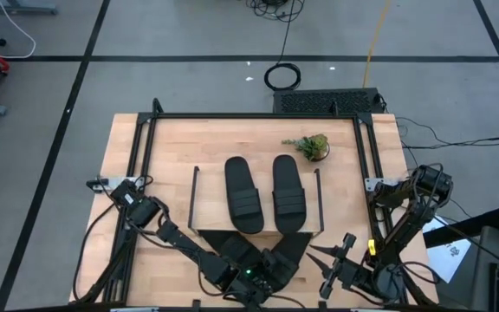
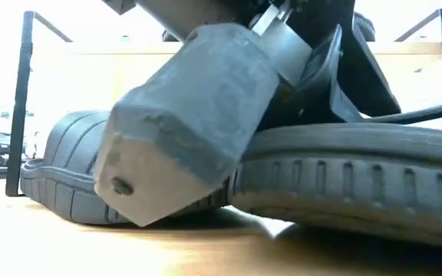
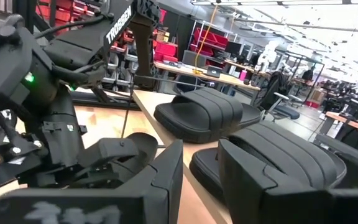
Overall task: Pick and place slides into the shelf
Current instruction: Put the black slide under the shelf
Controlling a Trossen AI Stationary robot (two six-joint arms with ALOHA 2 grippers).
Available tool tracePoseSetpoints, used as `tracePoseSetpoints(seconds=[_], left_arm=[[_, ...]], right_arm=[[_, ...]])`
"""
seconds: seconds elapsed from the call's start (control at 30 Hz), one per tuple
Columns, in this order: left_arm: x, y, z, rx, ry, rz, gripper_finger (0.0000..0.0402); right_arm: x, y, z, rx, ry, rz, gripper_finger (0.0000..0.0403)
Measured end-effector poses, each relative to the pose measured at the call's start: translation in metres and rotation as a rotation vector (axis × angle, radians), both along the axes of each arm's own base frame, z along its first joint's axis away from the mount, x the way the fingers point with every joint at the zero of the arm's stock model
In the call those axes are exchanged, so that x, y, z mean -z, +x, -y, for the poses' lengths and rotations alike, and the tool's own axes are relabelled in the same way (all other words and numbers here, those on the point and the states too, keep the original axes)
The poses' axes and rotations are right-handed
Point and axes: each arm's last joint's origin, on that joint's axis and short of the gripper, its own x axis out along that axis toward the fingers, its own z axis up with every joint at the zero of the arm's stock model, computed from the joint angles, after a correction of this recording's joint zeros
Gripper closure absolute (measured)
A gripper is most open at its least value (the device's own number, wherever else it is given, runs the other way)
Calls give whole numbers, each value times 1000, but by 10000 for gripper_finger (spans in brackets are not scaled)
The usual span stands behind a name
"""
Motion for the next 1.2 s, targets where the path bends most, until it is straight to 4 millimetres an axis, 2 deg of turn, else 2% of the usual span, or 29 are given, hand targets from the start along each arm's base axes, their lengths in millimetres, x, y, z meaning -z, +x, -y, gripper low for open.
tracePoseSetpoints(seconds=[0.17,0.2,0.4,0.53,0.63,0.7,0.87,1.07,1.2], left_arm=[[0,-3,3,-27,31,19,368],[-1,-4,4,-38,45,28,382],[-4,-15,14,-155,154,116,397],[-19,-22,26,-214,170,191,399],[-42,-22,39,-230,131,245,400],[-55,-20,45,-249,42,280,400],[-79,-19,48,-316,-124,297,401],[-72,-25,45,-367,-197,247,401],[-68,-21,42,-414,-223,271,401]], right_arm=[[0,0,0,-1,-1,-1,314],[0,0,0,-2,-1,0,314],[0,0,0,-2,-2,-1,314],[0,0,0,-3,-3,-1,314],[0,0,0,-13,-3,0,314],[0,0,-1,-38,-5,2,314],[0,1,-1,-54,-5,4,314],[0,1,-1,-54,-2,6,314],[0,1,-1,-54,-8,3,314]])
